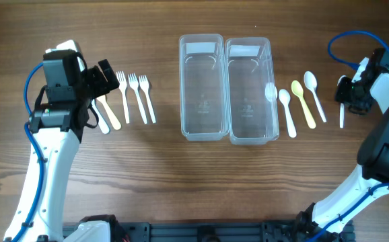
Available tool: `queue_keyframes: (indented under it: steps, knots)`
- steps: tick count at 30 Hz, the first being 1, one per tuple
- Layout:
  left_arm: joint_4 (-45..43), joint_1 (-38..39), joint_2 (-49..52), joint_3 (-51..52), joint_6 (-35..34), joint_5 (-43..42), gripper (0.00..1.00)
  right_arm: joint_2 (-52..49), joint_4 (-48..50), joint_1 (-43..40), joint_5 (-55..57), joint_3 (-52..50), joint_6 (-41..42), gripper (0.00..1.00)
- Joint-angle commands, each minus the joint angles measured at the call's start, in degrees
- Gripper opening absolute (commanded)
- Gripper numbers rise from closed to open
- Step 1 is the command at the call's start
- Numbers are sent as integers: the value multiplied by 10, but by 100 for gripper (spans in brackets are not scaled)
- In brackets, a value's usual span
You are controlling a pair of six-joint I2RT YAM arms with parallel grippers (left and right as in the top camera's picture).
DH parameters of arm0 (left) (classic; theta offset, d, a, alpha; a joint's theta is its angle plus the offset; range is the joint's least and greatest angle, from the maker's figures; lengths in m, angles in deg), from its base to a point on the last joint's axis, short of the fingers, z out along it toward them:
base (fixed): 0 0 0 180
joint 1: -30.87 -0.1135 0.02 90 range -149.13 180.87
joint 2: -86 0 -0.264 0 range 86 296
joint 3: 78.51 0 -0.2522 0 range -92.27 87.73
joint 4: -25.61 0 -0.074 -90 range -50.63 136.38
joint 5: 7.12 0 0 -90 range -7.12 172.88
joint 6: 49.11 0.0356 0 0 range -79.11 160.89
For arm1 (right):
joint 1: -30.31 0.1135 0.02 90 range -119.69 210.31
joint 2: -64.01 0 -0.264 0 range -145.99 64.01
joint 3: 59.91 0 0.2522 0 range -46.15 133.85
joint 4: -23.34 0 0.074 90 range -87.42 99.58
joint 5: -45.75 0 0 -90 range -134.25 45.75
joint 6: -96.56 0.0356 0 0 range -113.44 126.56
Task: Pack container
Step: 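Move right gripper to the rightmost white spoon and grasp it, then carry the white spoon into the right container and release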
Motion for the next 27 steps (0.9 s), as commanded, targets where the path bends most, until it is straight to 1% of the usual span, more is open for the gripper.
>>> queue_keyframes:
  steps: [1,2,3,6,9,12,15,16,17,18,20,22,23,24,25,27]
  knots:
    - [1,-3,2,-11,7,-7,100,-13,-12,0,-1,6,-1,23]
    - [1,-3,2,-11,7,-7,100,-11,-16,0,-3,6,-1,18]
    - [1,-3,2,-11,7,-7,100,-5,-18,0,-5,6,-1,16]
    - [1,-3,2,-11,7,-7,100,12,-30,0,-5,6,1,17]
    - [1,-3,2,-11,7,-7,100,14,-42,0,-5,6,1,4]
    - [0,-3,2,-11,7,-7,100,43,-44,0,-8,6,1,4]
    - [0,-3,2,-11,7,-7,100,121,-42,1,-42,16,1,4]
    - [0,-3,2,-11,7,-7,100,162,-40,4,-69,22,2,4]
    - [0,-3,2,-11,7,-7,99,182,-40,7,-85,24,5,4]
    - [0,-3,2,-11,7,-7,100,223,-40,17,-116,25,19,4]
    - [0,-3,2,-11,7,-7,100,286,-41,59,-188,25,49,4]
    - [0,-3,2,-11,7,-7,100,302,-53,114,-201,25,67,4]
    - [0,-3,2,-11,7,-7,100,301,-70,160,-200,25,74,4]
    - [0,-3,2,-11,7,-7,100,288,-84,217,-186,25,76,4]
    - [0,-3,2,-11,7,-7,100,281,-86,245,-166,25,77,4]
    - [0,-3,2,-11,7,-7,100,254,-82,301,-92,24,107,4]
